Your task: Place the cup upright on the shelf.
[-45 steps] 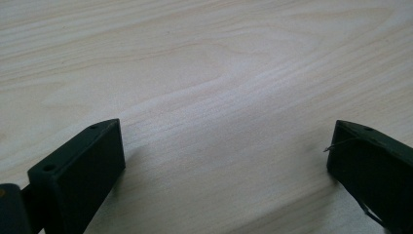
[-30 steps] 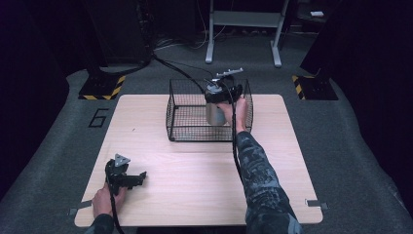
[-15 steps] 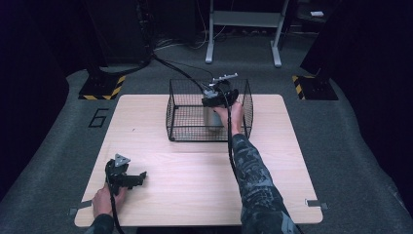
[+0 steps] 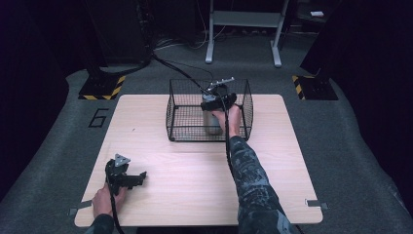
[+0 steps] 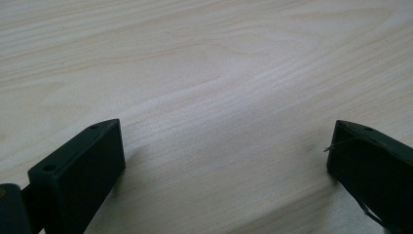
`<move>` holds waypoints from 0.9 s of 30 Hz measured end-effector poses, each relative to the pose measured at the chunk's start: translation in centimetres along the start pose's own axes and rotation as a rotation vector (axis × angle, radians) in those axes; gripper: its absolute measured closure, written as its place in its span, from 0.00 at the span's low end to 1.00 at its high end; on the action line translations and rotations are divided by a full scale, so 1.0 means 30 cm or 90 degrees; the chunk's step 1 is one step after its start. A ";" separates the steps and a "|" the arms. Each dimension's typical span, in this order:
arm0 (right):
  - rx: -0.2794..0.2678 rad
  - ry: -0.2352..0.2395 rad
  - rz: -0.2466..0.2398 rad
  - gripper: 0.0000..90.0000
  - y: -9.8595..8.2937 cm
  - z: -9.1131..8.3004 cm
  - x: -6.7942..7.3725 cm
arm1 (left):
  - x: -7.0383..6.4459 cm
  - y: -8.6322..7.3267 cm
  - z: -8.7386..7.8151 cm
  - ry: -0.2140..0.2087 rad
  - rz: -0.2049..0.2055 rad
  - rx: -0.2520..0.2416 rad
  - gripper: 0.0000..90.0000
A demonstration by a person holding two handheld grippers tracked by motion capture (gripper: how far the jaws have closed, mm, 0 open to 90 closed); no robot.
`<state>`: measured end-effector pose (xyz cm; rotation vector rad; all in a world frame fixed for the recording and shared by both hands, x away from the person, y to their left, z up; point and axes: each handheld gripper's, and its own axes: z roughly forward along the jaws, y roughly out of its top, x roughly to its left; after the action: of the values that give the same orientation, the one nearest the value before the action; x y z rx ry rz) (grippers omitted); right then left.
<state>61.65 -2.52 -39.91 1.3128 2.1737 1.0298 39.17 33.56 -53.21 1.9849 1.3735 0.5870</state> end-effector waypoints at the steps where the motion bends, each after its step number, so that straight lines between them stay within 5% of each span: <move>1: -0.007 -0.001 0.000 0.04 -0.001 0.001 0.001 | 0.000 0.000 0.000 0.000 0.000 0.000 0.00; 27: -0.019 0.013 -0.009 0.04 -0.049 -0.010 -0.005 | 0.000 0.002 0.001 -0.001 0.003 0.001 0.00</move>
<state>60.66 -3.19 -40.83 1.2766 2.1704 1.0710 39.22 33.54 -53.20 1.9893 1.3695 0.5864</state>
